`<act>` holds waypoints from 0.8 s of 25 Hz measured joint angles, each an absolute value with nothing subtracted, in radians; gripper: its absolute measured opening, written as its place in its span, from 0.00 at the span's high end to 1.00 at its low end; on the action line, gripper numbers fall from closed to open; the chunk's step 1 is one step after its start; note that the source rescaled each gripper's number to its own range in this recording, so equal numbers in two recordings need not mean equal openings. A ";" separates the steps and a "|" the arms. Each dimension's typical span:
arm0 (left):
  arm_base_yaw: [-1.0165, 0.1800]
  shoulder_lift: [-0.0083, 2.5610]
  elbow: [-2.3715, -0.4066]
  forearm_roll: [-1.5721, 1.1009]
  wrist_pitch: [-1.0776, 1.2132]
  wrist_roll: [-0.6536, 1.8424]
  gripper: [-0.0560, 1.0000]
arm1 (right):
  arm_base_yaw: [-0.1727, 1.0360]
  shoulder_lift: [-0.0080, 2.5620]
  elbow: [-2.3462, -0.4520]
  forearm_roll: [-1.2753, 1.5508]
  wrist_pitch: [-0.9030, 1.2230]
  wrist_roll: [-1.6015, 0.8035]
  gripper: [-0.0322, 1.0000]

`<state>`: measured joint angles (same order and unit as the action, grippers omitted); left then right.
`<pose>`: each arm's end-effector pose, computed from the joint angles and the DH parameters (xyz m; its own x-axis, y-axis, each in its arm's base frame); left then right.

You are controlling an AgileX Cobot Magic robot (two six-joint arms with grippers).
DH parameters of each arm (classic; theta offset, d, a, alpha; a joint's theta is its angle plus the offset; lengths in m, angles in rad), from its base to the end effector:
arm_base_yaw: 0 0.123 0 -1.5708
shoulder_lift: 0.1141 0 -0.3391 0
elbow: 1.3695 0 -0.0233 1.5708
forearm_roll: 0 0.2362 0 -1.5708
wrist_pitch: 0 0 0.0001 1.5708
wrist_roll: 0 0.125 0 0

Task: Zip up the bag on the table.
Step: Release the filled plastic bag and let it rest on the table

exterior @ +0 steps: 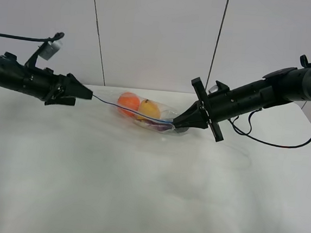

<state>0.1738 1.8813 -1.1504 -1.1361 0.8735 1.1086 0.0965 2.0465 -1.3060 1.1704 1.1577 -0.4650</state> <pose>0.3918 -0.0195 0.2284 -0.8407 -0.0286 -0.5407 0.3220 0.7765 -0.5417 0.3909 0.1438 0.2139 -0.9965 0.0599 0.0586 0.0814 0.5245 0.8475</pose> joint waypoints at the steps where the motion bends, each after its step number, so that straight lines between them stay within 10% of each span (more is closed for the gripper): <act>1: 0.174 1.881 -1.161 -1.022 0.879 1.015 0.00 | 0.096 2.046 -1.306 1.170 1.158 -0.465 0.97; 10: 0.126 1.881 -1.306 -0.248 0.994 0.295 0.00 | 0.096 2.046 -1.306 1.170 1.158 -0.465 0.97; 20: 0.033 1.882 -1.432 -0.125 1.197 0.139 0.00 | 0.096 2.046 -1.306 1.170 1.158 -0.467 0.97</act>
